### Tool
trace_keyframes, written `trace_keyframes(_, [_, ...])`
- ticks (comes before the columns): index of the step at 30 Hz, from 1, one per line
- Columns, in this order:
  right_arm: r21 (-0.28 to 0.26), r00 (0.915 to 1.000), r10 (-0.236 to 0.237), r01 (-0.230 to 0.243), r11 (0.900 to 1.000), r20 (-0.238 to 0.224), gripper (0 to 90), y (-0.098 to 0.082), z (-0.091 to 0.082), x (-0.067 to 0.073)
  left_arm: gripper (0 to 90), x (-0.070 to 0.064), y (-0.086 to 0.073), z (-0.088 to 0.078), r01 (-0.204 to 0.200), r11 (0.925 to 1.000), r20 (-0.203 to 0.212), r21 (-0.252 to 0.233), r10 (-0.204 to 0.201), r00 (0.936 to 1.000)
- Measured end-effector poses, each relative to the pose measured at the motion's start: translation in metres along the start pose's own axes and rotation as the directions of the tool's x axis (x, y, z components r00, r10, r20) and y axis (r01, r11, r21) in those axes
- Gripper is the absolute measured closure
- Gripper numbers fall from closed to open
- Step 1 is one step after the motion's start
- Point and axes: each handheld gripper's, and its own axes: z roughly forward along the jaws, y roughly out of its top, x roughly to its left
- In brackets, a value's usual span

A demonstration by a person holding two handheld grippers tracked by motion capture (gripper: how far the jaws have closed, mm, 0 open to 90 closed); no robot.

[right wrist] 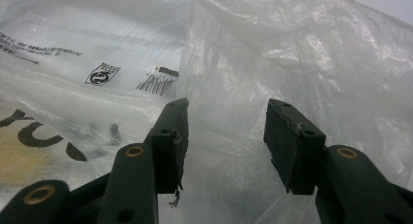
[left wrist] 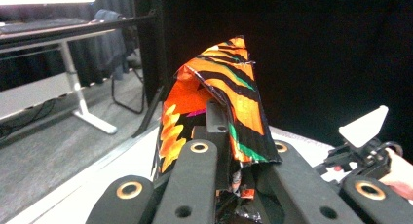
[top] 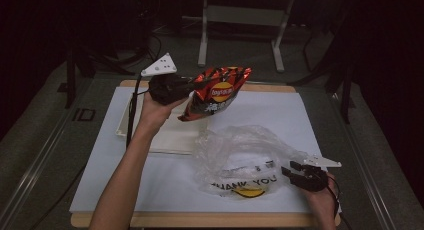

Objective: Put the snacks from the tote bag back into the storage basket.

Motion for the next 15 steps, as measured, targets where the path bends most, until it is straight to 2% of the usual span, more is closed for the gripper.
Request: trace_keyframes(15, [0.002, 1.0000, 0.001, -0.001, 1.000, -0.001, 51.2, 0.000, 0.000, 0.000, 88.5, 0.026, -0.017, -0.014, 0.049, 0.9984, -0.077, 0.029, -0.047, 0.9959])
